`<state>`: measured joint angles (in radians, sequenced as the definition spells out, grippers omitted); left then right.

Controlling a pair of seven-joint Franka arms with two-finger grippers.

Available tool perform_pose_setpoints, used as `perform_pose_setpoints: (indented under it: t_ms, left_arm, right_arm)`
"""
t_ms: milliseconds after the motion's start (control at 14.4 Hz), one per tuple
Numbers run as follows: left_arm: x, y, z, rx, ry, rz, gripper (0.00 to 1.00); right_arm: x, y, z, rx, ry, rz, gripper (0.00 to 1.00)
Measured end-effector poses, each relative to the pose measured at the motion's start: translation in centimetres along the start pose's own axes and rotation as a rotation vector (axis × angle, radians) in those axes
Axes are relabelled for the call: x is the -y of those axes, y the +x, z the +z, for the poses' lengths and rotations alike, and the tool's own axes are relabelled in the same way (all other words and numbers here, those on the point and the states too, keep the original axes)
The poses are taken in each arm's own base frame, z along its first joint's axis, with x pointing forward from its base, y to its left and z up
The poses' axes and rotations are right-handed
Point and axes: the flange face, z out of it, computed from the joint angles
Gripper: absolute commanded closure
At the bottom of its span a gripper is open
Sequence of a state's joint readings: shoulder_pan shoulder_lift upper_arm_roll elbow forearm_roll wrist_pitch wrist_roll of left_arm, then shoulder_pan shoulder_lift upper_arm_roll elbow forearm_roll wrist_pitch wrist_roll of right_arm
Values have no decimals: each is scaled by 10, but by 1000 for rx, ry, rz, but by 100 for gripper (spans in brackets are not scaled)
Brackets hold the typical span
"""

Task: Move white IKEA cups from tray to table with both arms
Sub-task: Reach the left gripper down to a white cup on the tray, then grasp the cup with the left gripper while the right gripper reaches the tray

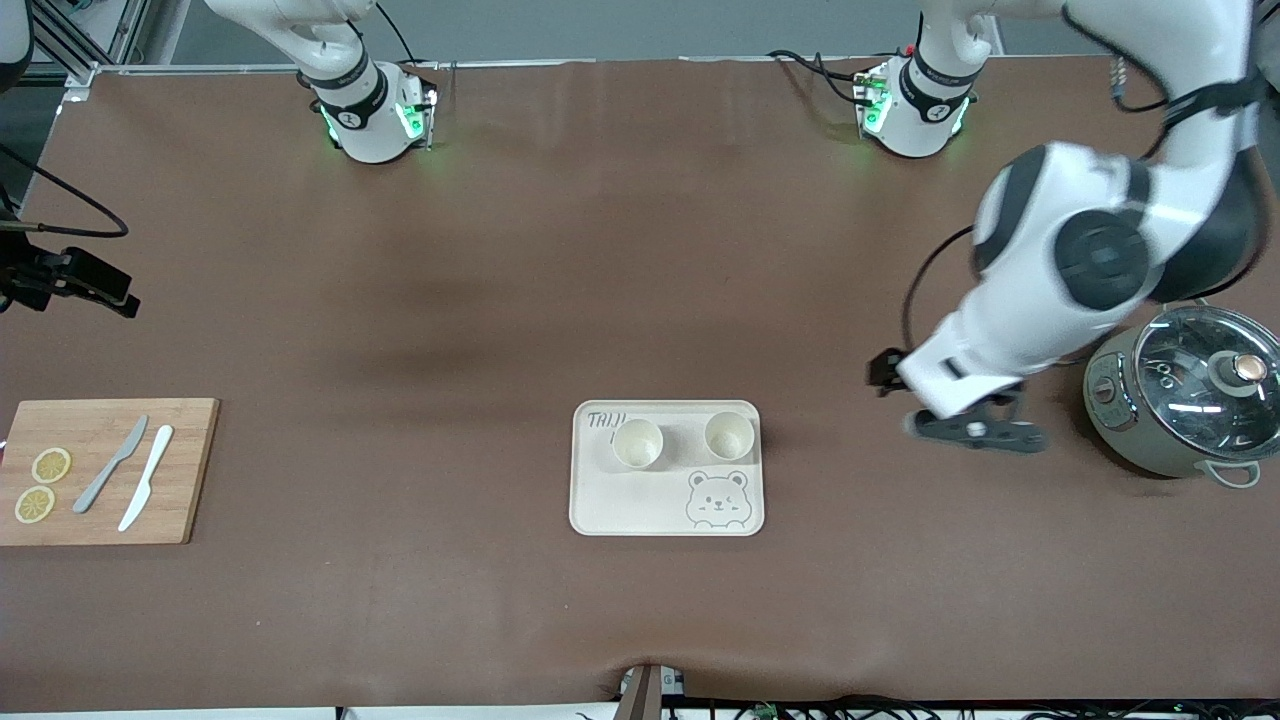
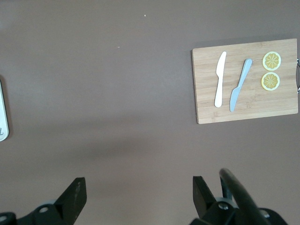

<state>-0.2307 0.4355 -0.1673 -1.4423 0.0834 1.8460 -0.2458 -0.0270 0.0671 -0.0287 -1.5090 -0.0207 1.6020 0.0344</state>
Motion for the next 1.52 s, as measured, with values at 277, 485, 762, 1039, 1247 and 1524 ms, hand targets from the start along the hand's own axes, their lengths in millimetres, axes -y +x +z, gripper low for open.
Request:
perform_pose_setpoints:
  t_ms: [277,485,762,1039,1247,1524]
  left_arm:
    - [-67,16,61,13,-18,-30,0]
    - [-67,23,94,38,-18,-47,0]
    - [-72,32,135,27,-34,-87,0]
    - [-94,33,168,5,-52,-127,0]
    - [-112,31,181,-13,-64,-143,0]
    - [-116,31,187,-26,-63,-143,0]
  right_arm:
    - [-1,0,0,0,0,1,0]
    - [-1,0,0,0,0,2,0]
    - [-3,0,0,1,0,6,0]
    - [-5,0,0,3,0,8,0]
    - [-4,0,0,3,1,8,0]
    - [-7,0,0,3,6,14,0]
